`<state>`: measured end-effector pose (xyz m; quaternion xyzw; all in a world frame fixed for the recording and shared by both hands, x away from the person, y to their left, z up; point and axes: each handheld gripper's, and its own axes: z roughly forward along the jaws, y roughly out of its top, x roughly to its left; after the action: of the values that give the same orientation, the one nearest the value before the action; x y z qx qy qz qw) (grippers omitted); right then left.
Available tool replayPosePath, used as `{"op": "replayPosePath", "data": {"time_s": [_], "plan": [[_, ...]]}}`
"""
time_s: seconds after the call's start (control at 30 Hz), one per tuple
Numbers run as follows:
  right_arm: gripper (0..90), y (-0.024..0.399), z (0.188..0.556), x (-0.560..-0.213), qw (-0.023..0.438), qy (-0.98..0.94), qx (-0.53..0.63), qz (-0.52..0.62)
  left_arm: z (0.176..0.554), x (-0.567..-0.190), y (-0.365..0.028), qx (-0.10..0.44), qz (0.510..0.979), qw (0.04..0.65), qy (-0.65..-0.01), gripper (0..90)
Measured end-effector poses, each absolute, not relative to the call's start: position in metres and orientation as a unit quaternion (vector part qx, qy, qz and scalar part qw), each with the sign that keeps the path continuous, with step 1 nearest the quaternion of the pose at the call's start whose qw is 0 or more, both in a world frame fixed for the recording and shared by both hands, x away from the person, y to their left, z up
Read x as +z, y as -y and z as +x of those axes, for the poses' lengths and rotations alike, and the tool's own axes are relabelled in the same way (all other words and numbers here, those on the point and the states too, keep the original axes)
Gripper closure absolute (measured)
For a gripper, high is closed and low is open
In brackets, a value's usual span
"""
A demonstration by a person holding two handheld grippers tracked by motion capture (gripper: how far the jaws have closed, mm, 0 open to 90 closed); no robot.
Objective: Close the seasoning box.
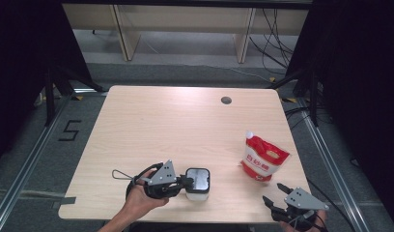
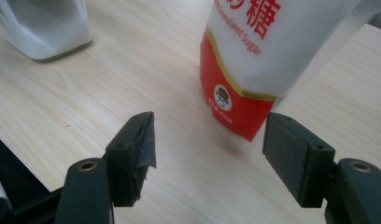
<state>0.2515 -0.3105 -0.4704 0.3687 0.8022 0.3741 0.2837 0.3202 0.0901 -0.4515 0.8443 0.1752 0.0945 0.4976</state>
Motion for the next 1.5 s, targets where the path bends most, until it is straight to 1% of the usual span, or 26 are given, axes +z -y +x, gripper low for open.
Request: {"op": "replayPosePath", "data": {"time_s": [0.1,0.17,0.2,0.3,0.33,0.4,0.47,0.5,0.53,0.6,0.7,0.77,0.83,0.9,1.0,1.03,1.1,1.13,1.17,1.2,1.27,1.33,1.37,1.43,1.47,1.5], "plan": [[35.2,0.310,0.252,-0.470,0.282,-0.802,0.376,0.369,0.320,-0.451,-0.091,0.094,0.844,0.498,-0.176,84.2],[35.2,0.310,0.251,-0.470,0.280,-0.802,0.375,0.370,0.320,-0.449,-0.092,0.095,0.839,0.504,-0.181,80.5],[35.2,0.310,0.251,-0.470,0.281,-0.802,0.376,0.371,0.321,-0.448,-0.094,0.094,0.833,0.512,-0.185,76.3],[35.1,0.310,0.251,-0.470,0.277,-0.802,0.376,0.372,0.322,-0.441,-0.101,0.084,0.822,0.531,-0.188,69.7],[35.1,0.310,0.251,-0.471,0.277,-0.802,0.376,0.372,0.322,-0.440,-0.103,0.082,0.819,0.536,-0.189,65.9],[35.1,0.310,0.252,-0.470,0.281,-0.803,0.376,0.367,0.321,-0.439,-0.106,0.079,0.813,0.543,-0.195,61.1],[34.9,0.310,0.252,-0.470,0.280,-0.803,0.376,0.368,0.320,-0.437,-0.111,0.075,0.815,0.544,-0.186,53.4],[34.9,0.310,0.252,-0.470,0.281,-0.804,0.377,0.365,0.318,-0.438,-0.113,0.074,0.812,0.543,-0.199,49.1],[34.8,0.310,0.253,-0.471,0.283,-0.804,0.377,0.362,0.317,-0.437,-0.116,0.080,0.816,0.539,-0.194,45.4],[34.6,0.310,0.252,-0.470,0.282,-0.803,0.378,0.364,0.316,-0.436,-0.123,0.085,0.817,0.533,-0.205,37.5],[34.6,0.309,0.251,-0.471,0.269,-0.803,0.382,0.371,0.312,-0.438,-0.137,0.084,0.812,0.532,-0.225,33.0],[34.6,0.308,0.252,-0.471,0.273,-0.801,0.386,0.367,0.309,-0.441,-0.146,0.091,0.808,0.534,-0.231,31.8],[34.6,0.308,0.251,-0.470,0.260,-0.803,0.390,0.369,0.306,-0.445,-0.154,0.090,0.806,0.532,-0.244,30.5],[34.6,0.307,0.251,-0.470,0.264,-0.797,0.395,0.373,0.304,-0.450,-0.162,0.092,0.809,0.527,-0.243,29.0],[34.6,0.306,0.251,-0.470,0.249,-0.795,0.406,0.376,0.299,-0.458,-0.170,0.090,0.812,0.519,-0.252,27.7],[34.5,0.306,0.251,-0.471,0.255,-0.796,0.405,0.370,0.297,-0.460,-0.172,0.091,0.814,0.513,-0.255,27.5],[34.3,0.303,0.248,-0.472,0.244,-0.793,0.407,0.382,0.294,-0.465,-0.176,0.094,0.819,0.506,-0.252,27.0],[34.1,0.304,0.249,-0.472,0.250,-0.799,0.404,0.370,0.293,-0.467,-0.177,0.096,0.820,0.507,-0.248,26.9],[33.9,0.304,0.248,-0.473,0.242,-0.798,0.406,0.375,0.292,-0.469,-0.179,0.098,0.825,0.497,-0.251,26.8],[33.8,0.303,0.246,-0.473,0.240,-0.798,0.403,0.379,0.289,-0.472,-0.178,0.095,0.820,0.502,-0.257,26.8],[33.5,0.304,0.246,-0.475,0.238,-0.798,0.407,0.376,0.286,-0.475,-0.178,0.096,0.828,0.490,-0.256,26.6],[33.0,0.302,0.241,-0.476,0.216,-0.795,0.404,0.397,0.283,-0.478,-0.177,0.095,0.828,0.487,-0.261,26.6],[32.7,0.303,0.243,-0.477,0.217,-0.798,0.408,0.387,0.284,-0.478,-0.177,0.098,0.834,0.482,-0.249,26.5],[32.5,0.303,0.242,-0.477,0.224,-0.802,0.402,0.381,0.282,-0.480,-0.173,0.095,0.834,0.479,-0.258,26.5],[32.5,0.302,0.242,-0.478,0.222,-0.802,0.402,0.381,0.282,-0.479,-0.172,0.099,0.836,0.478,-0.249,26.4],[32.4,0.302,0.242,-0.479,0.221,-0.806,0.398,0.378,0.281,-0.480,-0.171,0.093,0.834,0.479,-0.257,26.4]]}}
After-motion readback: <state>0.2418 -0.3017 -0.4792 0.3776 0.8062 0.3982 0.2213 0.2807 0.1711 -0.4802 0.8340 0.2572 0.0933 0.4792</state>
